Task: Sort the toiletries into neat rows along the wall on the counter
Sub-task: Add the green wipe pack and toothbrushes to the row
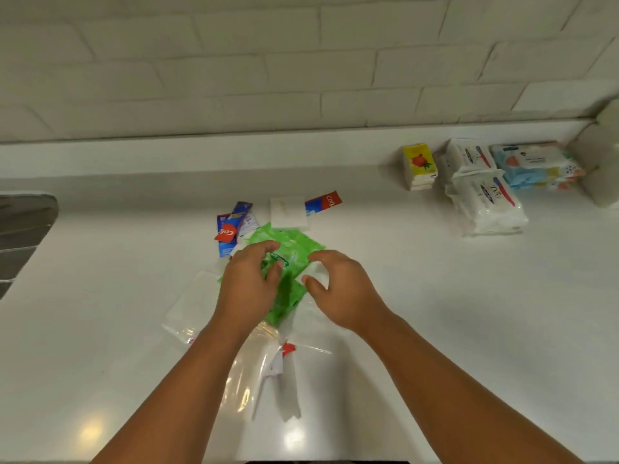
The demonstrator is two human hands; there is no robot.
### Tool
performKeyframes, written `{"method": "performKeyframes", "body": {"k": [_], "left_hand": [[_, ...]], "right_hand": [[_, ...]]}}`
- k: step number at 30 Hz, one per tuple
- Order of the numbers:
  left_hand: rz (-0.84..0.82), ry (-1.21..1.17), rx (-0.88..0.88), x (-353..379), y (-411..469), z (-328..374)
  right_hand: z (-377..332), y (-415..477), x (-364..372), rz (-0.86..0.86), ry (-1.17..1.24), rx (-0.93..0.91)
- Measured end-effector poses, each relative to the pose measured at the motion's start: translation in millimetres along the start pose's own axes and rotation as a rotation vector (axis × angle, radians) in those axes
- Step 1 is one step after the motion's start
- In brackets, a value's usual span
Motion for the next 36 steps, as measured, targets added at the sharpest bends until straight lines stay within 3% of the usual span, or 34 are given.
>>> {"method": "performKeyframes", "body": {"k": [6, 12, 22, 30, 33, 36], "left_hand": [[-0.047, 0.173, -0.007, -13, 5, -58], [-0.154, 0.145, -0.059, -12, 16, -81], [-0.241, -0.295, -0.337, -12, 26, -84], [-0.317, -0.54, -0.327, -24, 38, -35], [-0.388, -0.589, -0.242, -20, 39, -4], [-0.358, -0.644, -0.191, -6, 45, 17]], "right_hand": [[-19, -2, 66, -0.123, -0.079, 0.037], [-24, 2, 88, -0.119, -0.167, 0.071], [-32, 1, 93, -0.011, -0.145, 0.082], [-50, -5, 55, 0.214, -0.169, 0.004], [-39, -3, 24, 0.287, -0.121, 0.048], [-12, 4, -7, 0.323, 0.027, 0.132]]}}
Point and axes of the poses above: each hand's wrist, its own y-axis towards the middle knuckle, its own x-axis out of the palm, z = x × y, the point moved 6 cm from there along y, towards the middle knuckle, and after that the axes turned 1 degree about y, right-handed, at the moved point
